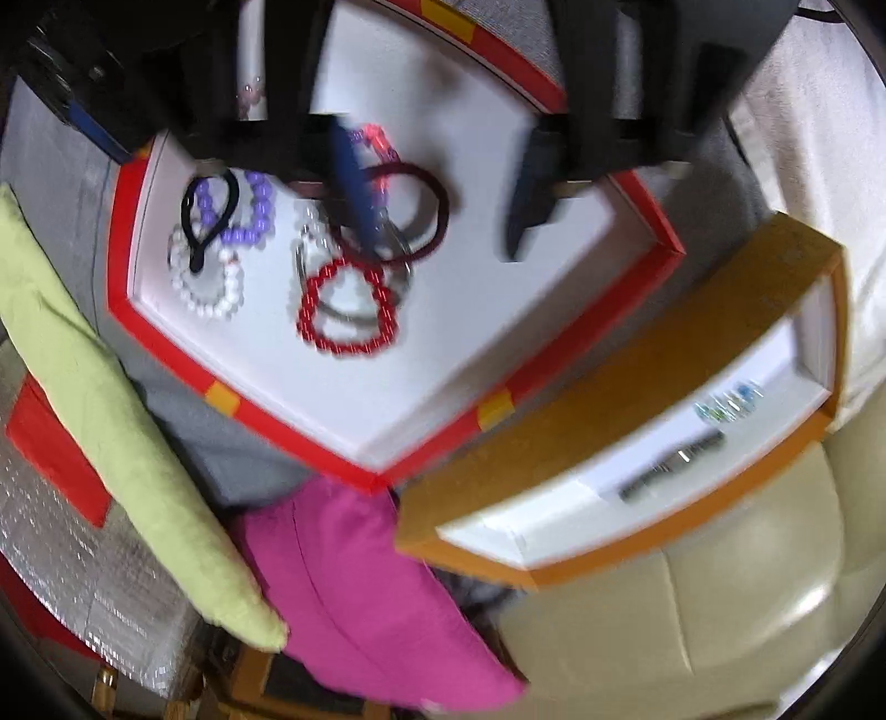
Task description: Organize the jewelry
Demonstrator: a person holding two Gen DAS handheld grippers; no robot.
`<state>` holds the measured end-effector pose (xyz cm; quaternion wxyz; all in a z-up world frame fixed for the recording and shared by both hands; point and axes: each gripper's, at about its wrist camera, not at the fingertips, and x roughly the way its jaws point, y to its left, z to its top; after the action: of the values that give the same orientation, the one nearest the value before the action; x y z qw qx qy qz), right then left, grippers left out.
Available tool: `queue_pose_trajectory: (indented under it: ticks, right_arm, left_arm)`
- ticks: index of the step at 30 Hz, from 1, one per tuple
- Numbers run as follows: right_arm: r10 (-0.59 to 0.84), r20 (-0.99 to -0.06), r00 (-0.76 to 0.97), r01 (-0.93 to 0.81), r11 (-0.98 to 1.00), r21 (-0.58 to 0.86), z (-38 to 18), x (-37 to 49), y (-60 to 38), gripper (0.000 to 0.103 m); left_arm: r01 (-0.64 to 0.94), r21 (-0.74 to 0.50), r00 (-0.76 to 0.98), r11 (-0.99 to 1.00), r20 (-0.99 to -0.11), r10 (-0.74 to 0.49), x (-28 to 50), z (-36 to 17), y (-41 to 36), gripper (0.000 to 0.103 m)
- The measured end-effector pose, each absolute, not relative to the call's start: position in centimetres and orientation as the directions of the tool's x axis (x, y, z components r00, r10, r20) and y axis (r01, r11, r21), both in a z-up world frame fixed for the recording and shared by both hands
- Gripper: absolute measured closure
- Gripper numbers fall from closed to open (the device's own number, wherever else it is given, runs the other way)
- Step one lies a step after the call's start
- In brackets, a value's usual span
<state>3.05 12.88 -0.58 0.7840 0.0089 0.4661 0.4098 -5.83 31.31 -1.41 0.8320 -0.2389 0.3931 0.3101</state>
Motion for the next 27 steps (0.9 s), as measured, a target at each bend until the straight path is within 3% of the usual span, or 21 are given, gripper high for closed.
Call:
queue_pose_trajectory:
  ticks: [4,16,21,25,27]
  right_arm:
    - [0.624,-0.724,0.294,-0.65,0.686,0.328,0.6,2.3,11.5,0.025]
    - [0.565,-0.707,0.426,-0.673,0.72,0.17,3.0,-0.7,7.5,0.016]
    - [0.611,-0.664,0.431,-0.731,0.668,0.139,4.2,-3.0,8.0,0.004]
    - [0.614,-0.665,0.426,-0.745,0.655,0.127,4.0,-3.8,8.9,0.004]
    - [0.615,-0.666,0.423,-0.74,0.658,0.138,3.8,-3.7,9.2,0.004]
  left_arm:
    - [-0.689,-0.129,0.526,0.713,-0.766,0.369,-5.9,-0.3,30.1,0.037]
    - [-0.639,-0.105,0.565,0.762,-0.737,0.371,-6.5,0.7,27.0,0.033]
    - [-0.629,-0.093,0.575,0.772,-0.724,0.381,-8.1,1.6,26.5,0.033]
    - [-0.625,-0.11,0.588,0.772,-0.718,0.373,-10.1,1.9,26.9,0.028]
    - [-0.631,-0.109,0.588,0.768,-0.713,0.382,-11.0,1.9,27.2,0.02]
